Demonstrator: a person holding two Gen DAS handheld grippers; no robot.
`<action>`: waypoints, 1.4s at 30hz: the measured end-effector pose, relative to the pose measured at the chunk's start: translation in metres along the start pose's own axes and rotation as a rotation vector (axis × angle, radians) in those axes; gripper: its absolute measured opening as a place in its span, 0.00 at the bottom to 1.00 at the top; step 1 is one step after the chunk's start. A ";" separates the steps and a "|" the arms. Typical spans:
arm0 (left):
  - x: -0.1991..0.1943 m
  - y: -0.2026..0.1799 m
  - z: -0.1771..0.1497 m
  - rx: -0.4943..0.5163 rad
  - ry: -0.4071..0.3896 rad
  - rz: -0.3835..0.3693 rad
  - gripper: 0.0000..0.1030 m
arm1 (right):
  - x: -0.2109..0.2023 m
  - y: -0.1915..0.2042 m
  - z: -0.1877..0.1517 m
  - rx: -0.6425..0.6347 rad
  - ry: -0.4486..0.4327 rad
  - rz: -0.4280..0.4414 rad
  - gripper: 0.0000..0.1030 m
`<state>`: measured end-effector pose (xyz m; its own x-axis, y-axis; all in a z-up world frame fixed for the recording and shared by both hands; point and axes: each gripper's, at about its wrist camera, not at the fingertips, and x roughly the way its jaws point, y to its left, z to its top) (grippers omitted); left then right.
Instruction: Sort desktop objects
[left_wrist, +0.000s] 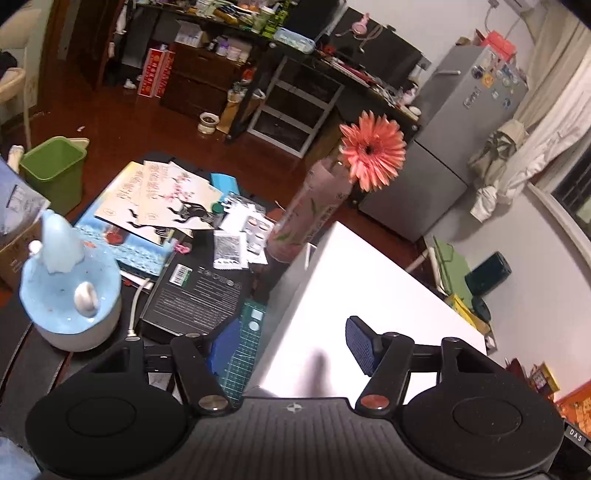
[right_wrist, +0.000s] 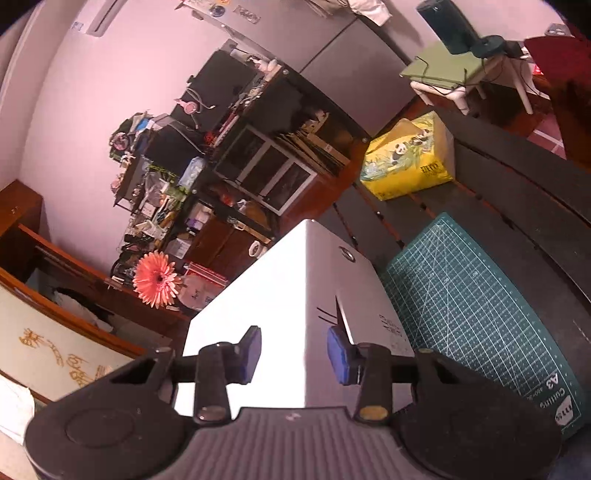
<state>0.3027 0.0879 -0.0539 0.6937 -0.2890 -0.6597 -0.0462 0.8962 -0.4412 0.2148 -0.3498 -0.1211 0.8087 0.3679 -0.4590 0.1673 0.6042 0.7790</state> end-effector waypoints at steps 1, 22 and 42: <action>0.003 -0.001 -0.001 0.004 0.005 0.003 0.59 | 0.001 0.000 0.001 -0.004 0.006 0.007 0.38; 0.019 -0.013 -0.017 0.029 0.085 -0.001 0.56 | 0.012 -0.002 0.001 -0.037 0.083 0.040 0.38; 0.018 -0.020 -0.022 0.050 0.103 0.006 0.57 | 0.019 -0.013 0.008 0.006 0.004 0.079 0.38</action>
<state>0.3002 0.0573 -0.0708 0.6158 -0.3144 -0.7225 -0.0124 0.9130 -0.4078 0.2322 -0.3560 -0.1361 0.8174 0.4169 -0.3975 0.1066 0.5686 0.8157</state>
